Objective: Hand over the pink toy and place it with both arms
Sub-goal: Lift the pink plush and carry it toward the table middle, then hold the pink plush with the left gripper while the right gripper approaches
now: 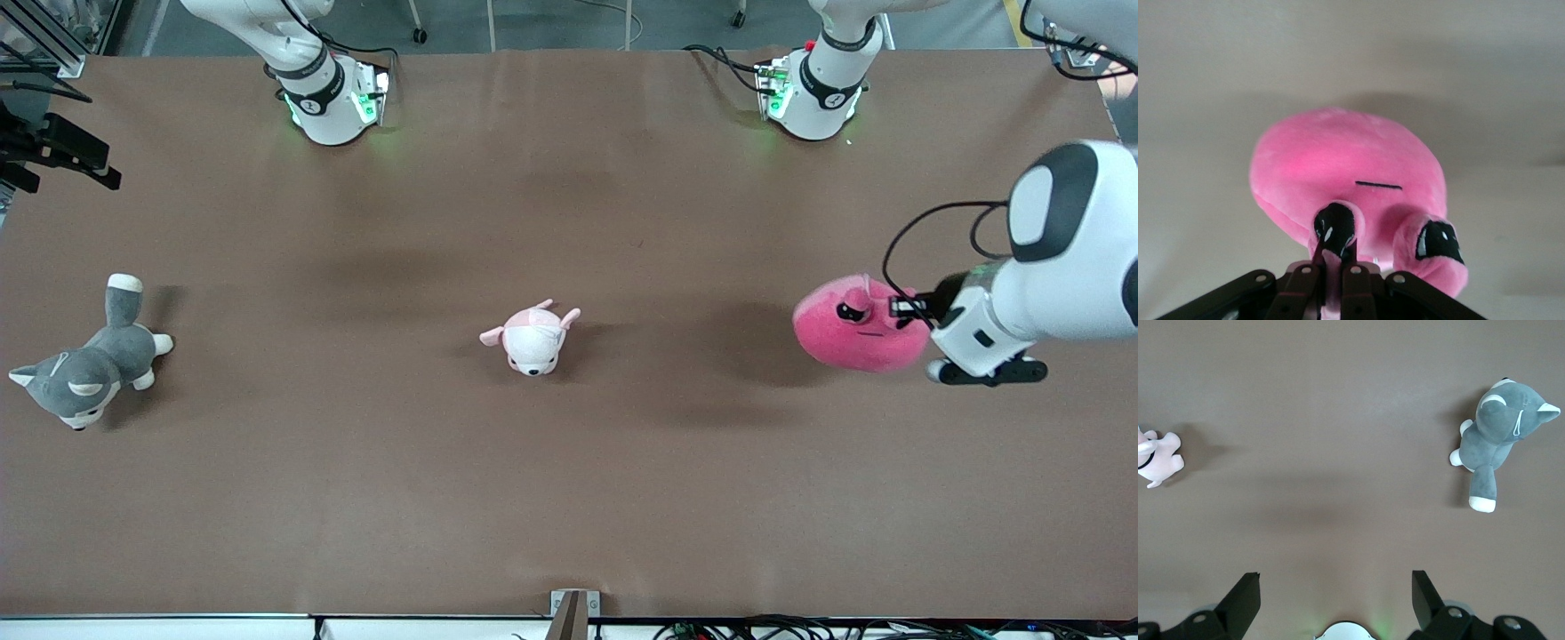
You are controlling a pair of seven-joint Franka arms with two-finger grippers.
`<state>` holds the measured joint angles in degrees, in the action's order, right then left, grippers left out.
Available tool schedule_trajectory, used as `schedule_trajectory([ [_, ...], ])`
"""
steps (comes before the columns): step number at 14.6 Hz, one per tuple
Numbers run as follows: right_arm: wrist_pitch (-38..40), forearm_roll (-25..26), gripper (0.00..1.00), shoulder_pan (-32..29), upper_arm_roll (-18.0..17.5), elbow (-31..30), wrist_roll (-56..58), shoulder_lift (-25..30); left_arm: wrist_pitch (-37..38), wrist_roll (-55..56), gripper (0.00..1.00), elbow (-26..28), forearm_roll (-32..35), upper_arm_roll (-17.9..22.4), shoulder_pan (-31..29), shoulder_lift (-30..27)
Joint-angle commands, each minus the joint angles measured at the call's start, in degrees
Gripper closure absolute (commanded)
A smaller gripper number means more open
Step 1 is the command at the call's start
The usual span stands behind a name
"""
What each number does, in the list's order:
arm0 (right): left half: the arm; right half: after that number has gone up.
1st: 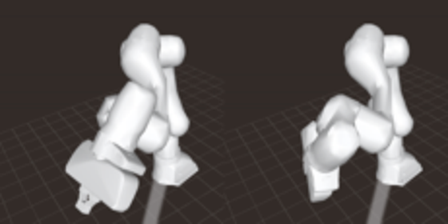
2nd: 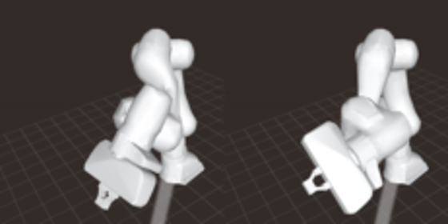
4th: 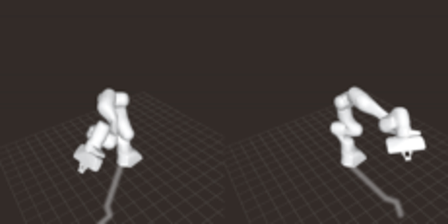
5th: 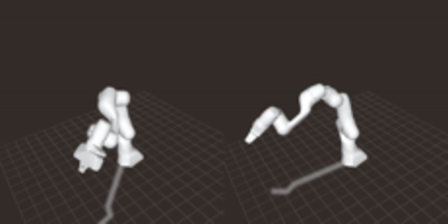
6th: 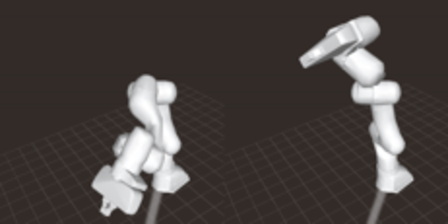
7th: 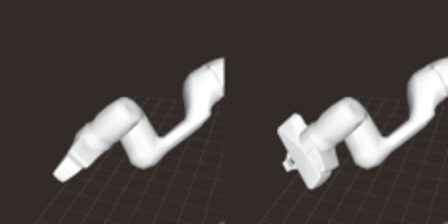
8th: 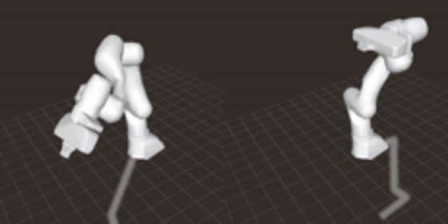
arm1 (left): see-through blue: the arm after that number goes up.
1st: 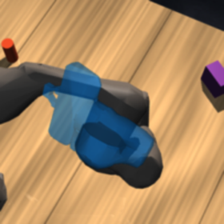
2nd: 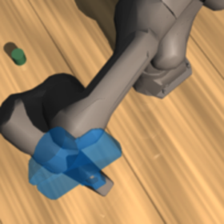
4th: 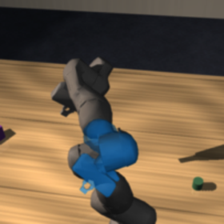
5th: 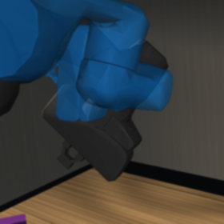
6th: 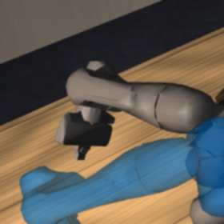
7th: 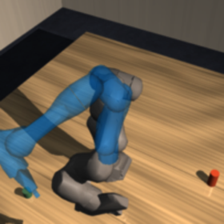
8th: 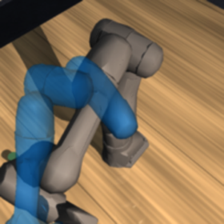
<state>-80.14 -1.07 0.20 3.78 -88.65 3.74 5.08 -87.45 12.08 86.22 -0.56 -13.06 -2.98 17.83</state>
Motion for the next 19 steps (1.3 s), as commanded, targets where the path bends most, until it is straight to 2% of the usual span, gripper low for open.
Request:
schedule_trajectory([
  [1, -0.71, 0.28, 0.00, -1.60, -0.09, 0.58, 0.13, -1.65, 3.33, 9.42, 1.00, -2.27, -3.82, -5.64, -0.18, -2.62],
  [4, -2.64, 0.19, 0.00, -1.96, -0.09, 0.76, 0.13, -6.83, 7.47, 23.91, 1.00, -9.21, -6.82, -13.02, 1.48, -1.75],
  [6, -5.45, 0.54, 0.00, -1.96, -0.09, 0.84, 0.30, -8.15, 7.47, 31.05, 1.00, -13.17, -6.91, -15.41, 4.28, -0.79],
  [9, -5.91, 0.80, 0.00, -2.65, -0.09, 0.84, 0.30, -12.62, 5.99, 40.54, 1.00, -17.13, -6.91, -15.60, 12.01, 1.50],
  [13, -6.25, -0.25, 0.00, -3.62, -0.18, 0.76, -1.27, -13.08, -4.19, 54.25, 1.00, -17.67, -7.27, -15.42, 22.20, 3.52],
  [15, -5.90, -2.43, 0.00, -3.45, -0.18, 0.76, -7.92, -13.00, -9.55, 58.92, 1.00, -17.67, -7.27, -15.16, 26.69, 5.63],
  [17, -5.12, -6.57, 0.00, -2.93, -0.53, 0.76, -20.47, -12.99, -13.69, 60.95, 1.00, -17.67, -7.18, -14.89, 29.69, 7.39],
  [19, -4.93, -7.19, 0.00, 0.49, -0.80, 0.67, -29.63, -12.99, -17.12, 62.18, 1.00, -17.67, -7.18, -14.81, 31.54, 9.23],
])
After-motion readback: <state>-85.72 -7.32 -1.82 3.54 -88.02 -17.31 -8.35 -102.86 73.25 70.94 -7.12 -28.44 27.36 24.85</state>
